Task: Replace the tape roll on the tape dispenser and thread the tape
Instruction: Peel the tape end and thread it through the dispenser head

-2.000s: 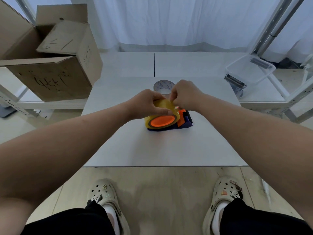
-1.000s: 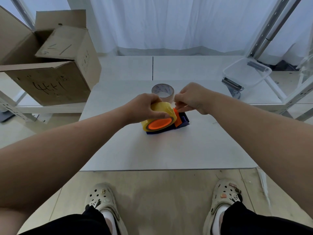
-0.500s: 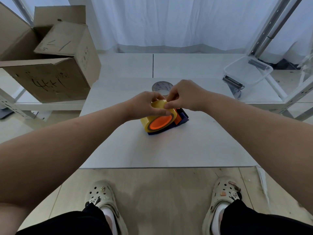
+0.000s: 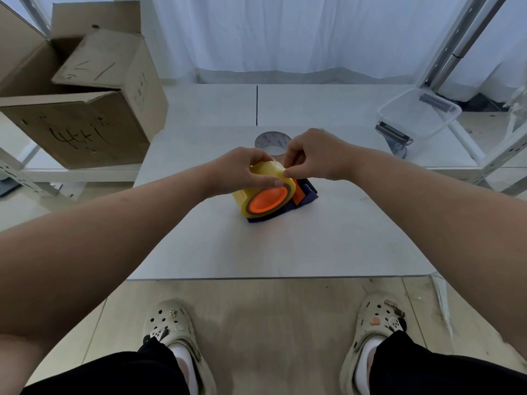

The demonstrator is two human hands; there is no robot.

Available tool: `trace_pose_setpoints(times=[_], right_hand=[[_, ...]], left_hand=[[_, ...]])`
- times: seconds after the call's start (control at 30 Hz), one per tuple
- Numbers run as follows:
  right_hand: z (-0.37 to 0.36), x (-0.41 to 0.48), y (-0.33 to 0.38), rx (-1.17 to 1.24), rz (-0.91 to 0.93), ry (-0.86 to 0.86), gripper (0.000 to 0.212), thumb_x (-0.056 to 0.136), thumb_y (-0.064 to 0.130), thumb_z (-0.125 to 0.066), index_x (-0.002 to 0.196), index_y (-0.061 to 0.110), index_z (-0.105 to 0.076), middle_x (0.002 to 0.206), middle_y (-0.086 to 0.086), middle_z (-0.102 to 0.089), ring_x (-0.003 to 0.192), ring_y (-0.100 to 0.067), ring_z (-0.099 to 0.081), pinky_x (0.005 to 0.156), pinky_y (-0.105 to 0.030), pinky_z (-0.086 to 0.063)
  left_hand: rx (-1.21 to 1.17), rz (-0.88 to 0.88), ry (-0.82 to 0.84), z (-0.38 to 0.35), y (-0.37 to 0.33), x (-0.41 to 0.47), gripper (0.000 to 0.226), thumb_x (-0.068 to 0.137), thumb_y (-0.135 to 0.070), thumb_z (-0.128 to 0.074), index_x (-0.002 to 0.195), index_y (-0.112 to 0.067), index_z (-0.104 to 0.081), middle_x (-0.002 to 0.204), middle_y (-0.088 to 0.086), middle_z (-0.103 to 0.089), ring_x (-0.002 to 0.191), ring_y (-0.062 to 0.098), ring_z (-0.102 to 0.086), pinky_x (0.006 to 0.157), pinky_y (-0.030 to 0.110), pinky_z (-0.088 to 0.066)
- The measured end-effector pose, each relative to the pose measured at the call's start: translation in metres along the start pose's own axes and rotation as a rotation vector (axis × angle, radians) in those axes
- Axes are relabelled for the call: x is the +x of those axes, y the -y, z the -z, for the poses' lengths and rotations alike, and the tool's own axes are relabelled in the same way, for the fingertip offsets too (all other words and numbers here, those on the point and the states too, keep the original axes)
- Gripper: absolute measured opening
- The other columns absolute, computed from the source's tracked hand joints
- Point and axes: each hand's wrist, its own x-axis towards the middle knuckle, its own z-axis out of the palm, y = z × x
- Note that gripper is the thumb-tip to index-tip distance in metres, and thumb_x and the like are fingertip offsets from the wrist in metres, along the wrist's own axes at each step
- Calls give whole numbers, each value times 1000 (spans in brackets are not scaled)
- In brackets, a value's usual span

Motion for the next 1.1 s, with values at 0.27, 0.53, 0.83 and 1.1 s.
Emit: trace_pose_setpoints(times=[0.27,0.53,0.83,1.1], right_hand=[[-3,2,-1,45,-106,-6,14,78,11,-67,89,3,-67,84,-10,-69,71,-19,-66,60,-21,-54],[-14,0,7,83,-233,-91,18,77,10,-61,76,-8,-67,78,-20,-71,68,-25,-64,57,-22,-46],[-18,0,-3,501,-446,-232,20,82,4,-65,65,7,-55,74,-20,-69,67,-29,-71,72,-33,-60],[-15,2,1,316,-214,-125,19,85,-7,-50,89,4,-65,76,-15,-64,69,-28,-67,72,-33,-60]], left_hand=[[15,-4,-9,-2,0,3,56,72,-44,-74,121,-23,-57,109,-3,-63,98,14,-60,84,27,-52],[36,3,-6,-2,-1,2,57,73,-45,-74,122,-23,-56,112,-1,-61,101,18,-59,87,34,-53],[2,15,-24,1,2,1,56,70,-44,-76,118,-20,-57,109,3,-63,98,21,-61,89,43,-53],[-16,31,-16,2,2,-3,54,75,-45,-72,119,-20,-55,110,1,-61,98,18,-60,87,35,-53]])
